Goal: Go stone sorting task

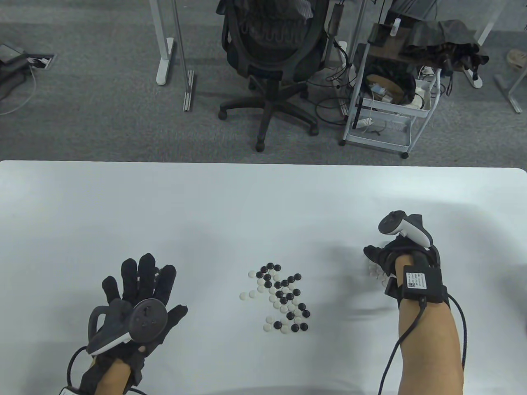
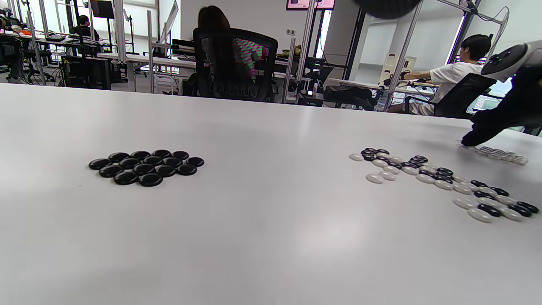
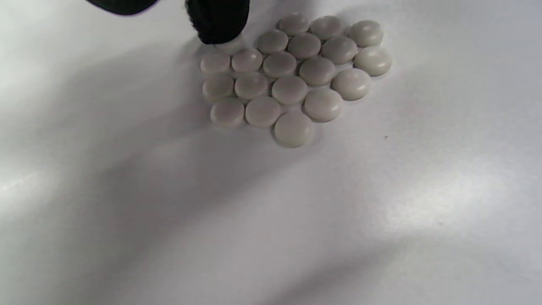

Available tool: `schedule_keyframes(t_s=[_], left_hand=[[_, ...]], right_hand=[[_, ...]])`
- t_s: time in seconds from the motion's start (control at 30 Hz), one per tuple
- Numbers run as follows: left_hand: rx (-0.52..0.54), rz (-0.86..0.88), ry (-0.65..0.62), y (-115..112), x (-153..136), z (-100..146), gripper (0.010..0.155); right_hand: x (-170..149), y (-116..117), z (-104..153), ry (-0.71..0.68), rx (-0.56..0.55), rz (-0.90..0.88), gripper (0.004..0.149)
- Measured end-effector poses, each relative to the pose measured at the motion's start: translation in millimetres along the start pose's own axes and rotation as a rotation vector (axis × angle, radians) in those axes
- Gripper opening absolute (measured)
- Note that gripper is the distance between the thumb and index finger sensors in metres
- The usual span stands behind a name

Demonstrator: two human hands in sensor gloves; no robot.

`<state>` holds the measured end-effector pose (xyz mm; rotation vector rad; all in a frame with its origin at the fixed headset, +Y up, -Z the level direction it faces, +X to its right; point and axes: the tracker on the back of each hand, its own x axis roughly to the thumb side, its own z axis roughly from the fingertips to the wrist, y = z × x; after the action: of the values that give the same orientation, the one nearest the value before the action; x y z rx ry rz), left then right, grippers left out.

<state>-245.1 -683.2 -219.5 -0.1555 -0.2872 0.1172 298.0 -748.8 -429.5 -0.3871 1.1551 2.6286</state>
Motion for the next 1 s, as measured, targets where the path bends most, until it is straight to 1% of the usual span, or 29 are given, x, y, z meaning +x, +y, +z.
schedule_keyframes(t_s=[0.3,0.37,0.47,0.5,0.57,0.63,0.7,0.87,1.0], left_hand=[[-0.004,0.001,0.000,-0.1,0.0,-0.4,0.078],[-0.004,0.000,0.001,0.1,0.0,-0.5,0.078],[-0.003,-0.001,0.000,0.2,0.0,-0.6,0.078],[-0.003,-0.003,0.001,0.2,0.0,-0.6,0.078],[-0.004,-0.003,0.003,0.2,0.0,-0.6,0.078],[-0.004,-0.003,0.004,0.3,0.2,-0.4,0.078],[0.000,-0.003,0.003,0.6,0.3,-0.2,0.078],[0.007,0.000,0.001,0.8,0.0,0.2,0.078],[0.013,0.003,-0.001,1.1,-0.7,0.9,0.078]], right_hand=[[-0.5,-4.5,3.9,0.013,0.032,-0.028,0.067],[9.1,-5.2,9.0,-0.023,0.025,-0.020,0.067],[34.6,-3.3,20.7,-0.135,0.025,0.029,0.066],[51.3,0.6,28.2,-0.198,0.035,0.063,0.065],[72.1,8.1,36.8,-0.283,0.073,0.110,0.064],[97.8,20.1,46.6,-0.378,0.104,0.160,0.064],[119.5,32.8,53.8,-0.444,0.126,0.206,0.063],[159.7,64.5,59.6,-0.547,0.172,0.290,0.062],[177.6,82.2,57.2,-0.576,0.203,0.330,0.062]])
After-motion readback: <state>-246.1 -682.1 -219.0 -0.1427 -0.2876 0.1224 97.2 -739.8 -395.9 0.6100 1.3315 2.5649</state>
